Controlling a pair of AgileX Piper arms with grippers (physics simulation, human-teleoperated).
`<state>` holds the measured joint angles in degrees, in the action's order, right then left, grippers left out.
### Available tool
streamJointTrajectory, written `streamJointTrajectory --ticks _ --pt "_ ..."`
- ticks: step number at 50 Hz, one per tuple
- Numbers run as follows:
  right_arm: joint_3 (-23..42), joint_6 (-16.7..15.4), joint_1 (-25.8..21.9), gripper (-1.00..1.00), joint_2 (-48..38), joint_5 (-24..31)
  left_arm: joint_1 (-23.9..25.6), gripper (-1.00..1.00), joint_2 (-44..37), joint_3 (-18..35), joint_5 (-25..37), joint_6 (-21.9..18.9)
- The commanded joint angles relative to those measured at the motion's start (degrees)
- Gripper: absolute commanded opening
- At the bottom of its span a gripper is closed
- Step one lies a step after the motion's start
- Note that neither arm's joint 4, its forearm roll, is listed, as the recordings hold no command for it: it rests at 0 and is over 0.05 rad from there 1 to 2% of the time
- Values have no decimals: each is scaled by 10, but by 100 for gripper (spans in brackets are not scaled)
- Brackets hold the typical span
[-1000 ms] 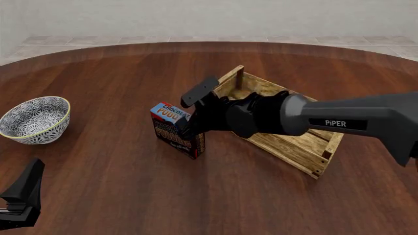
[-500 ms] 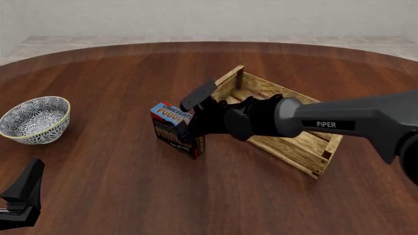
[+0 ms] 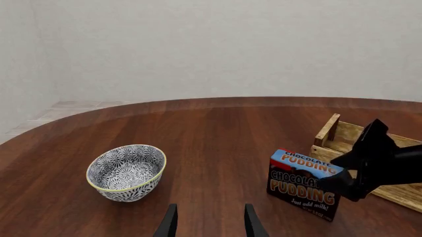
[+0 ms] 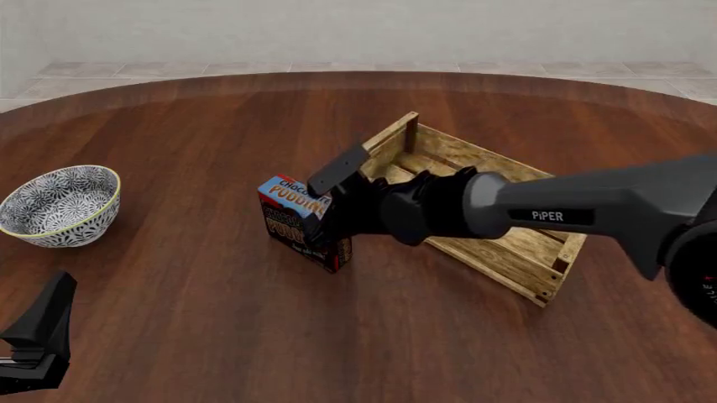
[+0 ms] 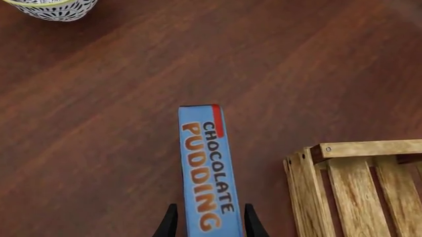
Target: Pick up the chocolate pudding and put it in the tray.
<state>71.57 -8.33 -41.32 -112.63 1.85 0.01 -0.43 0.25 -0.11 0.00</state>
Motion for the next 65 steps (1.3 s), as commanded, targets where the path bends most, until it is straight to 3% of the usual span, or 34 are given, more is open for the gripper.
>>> streamJointTrajectory --ticks 1,13,14,15,28,33,45,55,65 --pt "2 3 0 100 -6 0 0 100 0 0 0 0" --pt "1 2 7 100 -10 -1 0 100 0 0 0 0" --pt "-2 0 3 -100 -10 -3 0 100 0 0 0 0" --pt "-4 -14 11 -100 -10 -7 0 100 0 0 0 0" --pt "-13 -21 3 -100 6 -8 0 100 0 0 0 0" --pt "-22 -40 0 -100 29 -6 0 100 0 0 0 0" --pt "-44 -86 -1 -100 143 32 0 100 0 0 0 0" --pt "-48 -125 42 -100 253 86 0 100 0 0 0 0" --pt "-78 -167 93 -100 310 99 0 100 0 0 0 0"
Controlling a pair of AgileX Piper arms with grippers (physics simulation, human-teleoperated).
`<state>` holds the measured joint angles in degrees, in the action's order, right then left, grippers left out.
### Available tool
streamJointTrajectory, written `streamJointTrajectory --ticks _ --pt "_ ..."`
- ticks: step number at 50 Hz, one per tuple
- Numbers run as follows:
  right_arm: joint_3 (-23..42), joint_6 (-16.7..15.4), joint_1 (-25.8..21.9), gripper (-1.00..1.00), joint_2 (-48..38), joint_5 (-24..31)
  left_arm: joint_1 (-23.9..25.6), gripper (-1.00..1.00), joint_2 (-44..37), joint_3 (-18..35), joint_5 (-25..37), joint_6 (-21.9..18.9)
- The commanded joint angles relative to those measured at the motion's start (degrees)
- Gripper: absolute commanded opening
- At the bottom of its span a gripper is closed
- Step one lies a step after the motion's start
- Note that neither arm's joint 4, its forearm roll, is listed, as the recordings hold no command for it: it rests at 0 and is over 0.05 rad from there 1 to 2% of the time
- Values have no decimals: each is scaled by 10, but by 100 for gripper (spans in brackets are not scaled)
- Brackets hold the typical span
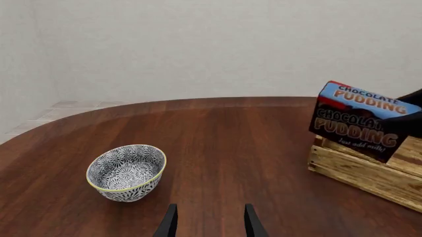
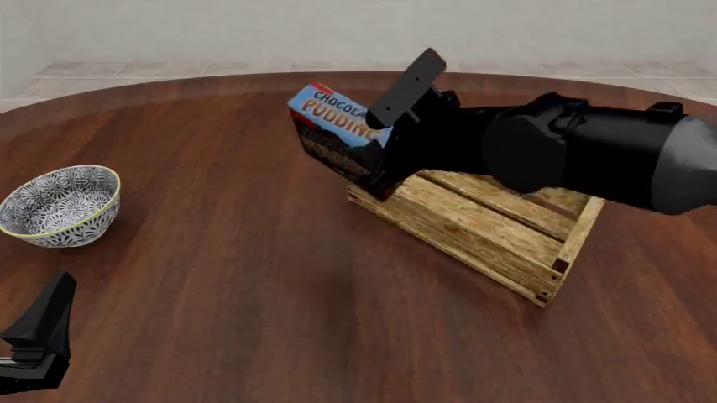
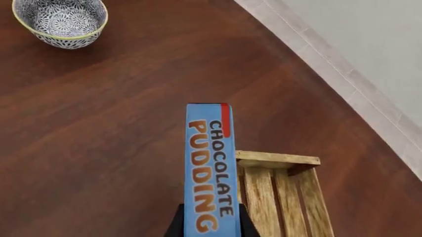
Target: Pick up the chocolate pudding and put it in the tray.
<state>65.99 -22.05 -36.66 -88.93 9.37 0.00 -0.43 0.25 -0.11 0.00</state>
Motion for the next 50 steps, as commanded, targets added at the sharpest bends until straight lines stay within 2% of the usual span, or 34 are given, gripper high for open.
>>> streamJointTrajectory --ticks 1,3,13,30,50 --pt "-24 -31 56 -100 76 25 0 100 0 0 0 0" --pt "-34 -44 59 -100 82 21 0 100 0 0 0 0" --pt "-57 -65 97 -100 105 28 0 100 0 0 0 0" --pt "-70 -71 171 -100 114 25 0 100 0 0 0 0" --pt "-80 -66 217 -100 94 6 0 100 0 0 0 0"
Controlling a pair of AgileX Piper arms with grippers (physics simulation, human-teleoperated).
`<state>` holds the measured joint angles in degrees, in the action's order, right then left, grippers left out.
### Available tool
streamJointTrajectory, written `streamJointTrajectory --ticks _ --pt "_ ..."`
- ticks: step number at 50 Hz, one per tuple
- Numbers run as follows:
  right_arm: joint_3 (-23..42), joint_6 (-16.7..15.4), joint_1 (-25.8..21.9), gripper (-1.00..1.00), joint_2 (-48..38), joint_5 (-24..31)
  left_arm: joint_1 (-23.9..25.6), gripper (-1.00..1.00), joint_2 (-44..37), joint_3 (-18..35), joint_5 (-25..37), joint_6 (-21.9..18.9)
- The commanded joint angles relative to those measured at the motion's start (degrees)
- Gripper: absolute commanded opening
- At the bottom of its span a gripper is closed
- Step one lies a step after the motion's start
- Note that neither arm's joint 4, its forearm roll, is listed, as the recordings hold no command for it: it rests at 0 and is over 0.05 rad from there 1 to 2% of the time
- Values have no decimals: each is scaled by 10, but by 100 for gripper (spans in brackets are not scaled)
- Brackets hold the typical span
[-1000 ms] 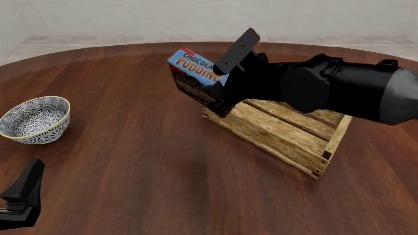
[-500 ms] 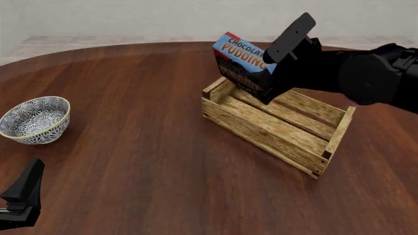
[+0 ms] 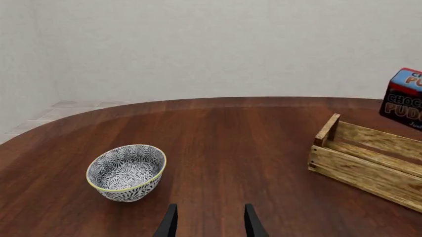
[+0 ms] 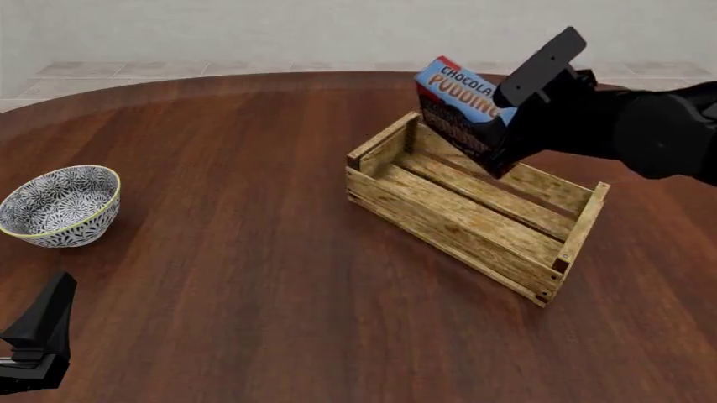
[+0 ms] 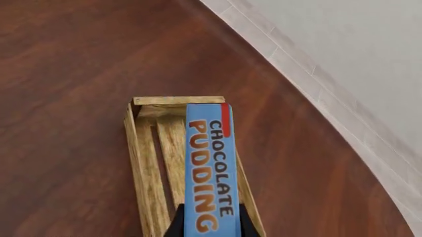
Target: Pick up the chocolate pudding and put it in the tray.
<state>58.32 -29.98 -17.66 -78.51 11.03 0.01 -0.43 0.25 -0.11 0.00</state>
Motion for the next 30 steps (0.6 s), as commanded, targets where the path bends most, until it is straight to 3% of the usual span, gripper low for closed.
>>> streamJointTrajectory --ticks 1,30 --pt "-4 13 27 -100 -10 -11 0 100 0 0 0 0" --pt "-43 43 45 -100 -68 -73 0 100 0 0 0 0"
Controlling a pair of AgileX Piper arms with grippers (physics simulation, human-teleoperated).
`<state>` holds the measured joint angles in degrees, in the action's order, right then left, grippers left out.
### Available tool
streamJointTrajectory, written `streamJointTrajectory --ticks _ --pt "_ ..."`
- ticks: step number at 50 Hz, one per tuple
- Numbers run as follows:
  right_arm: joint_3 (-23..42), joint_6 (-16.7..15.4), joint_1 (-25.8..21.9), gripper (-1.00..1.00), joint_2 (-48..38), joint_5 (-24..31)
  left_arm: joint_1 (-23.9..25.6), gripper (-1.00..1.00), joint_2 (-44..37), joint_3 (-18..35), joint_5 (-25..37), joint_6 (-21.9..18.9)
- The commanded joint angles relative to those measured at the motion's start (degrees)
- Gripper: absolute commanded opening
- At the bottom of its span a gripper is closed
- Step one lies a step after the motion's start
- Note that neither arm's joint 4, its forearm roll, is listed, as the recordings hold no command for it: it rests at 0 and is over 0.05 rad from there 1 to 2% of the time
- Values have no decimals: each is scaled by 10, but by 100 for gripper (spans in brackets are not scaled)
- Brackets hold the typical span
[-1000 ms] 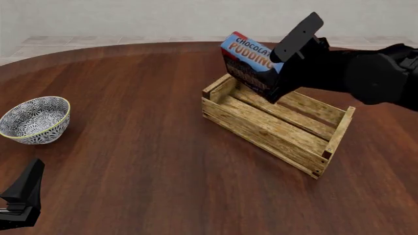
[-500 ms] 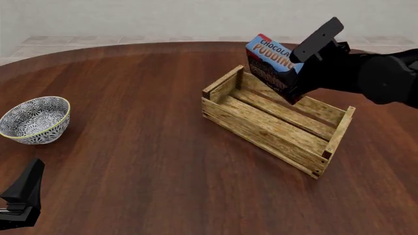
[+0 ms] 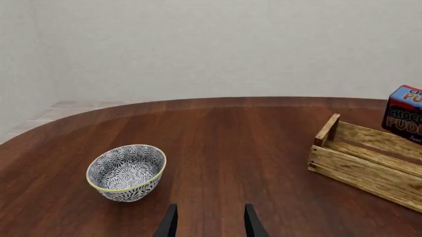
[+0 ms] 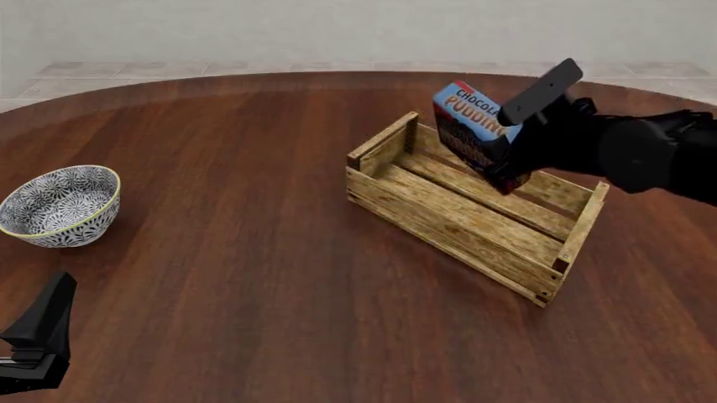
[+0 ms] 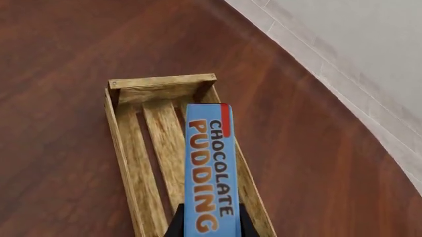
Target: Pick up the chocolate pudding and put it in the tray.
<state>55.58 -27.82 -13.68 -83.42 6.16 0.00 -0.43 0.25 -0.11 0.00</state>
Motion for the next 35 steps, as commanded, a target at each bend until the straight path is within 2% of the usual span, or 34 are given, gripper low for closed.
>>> streamJointTrajectory --ticks 1,35 --pt "-18 25 5 -100 -24 -30 0 100 0 0 0 0" --pt "-35 44 10 -100 -67 -71 0 100 0 0 0 0"
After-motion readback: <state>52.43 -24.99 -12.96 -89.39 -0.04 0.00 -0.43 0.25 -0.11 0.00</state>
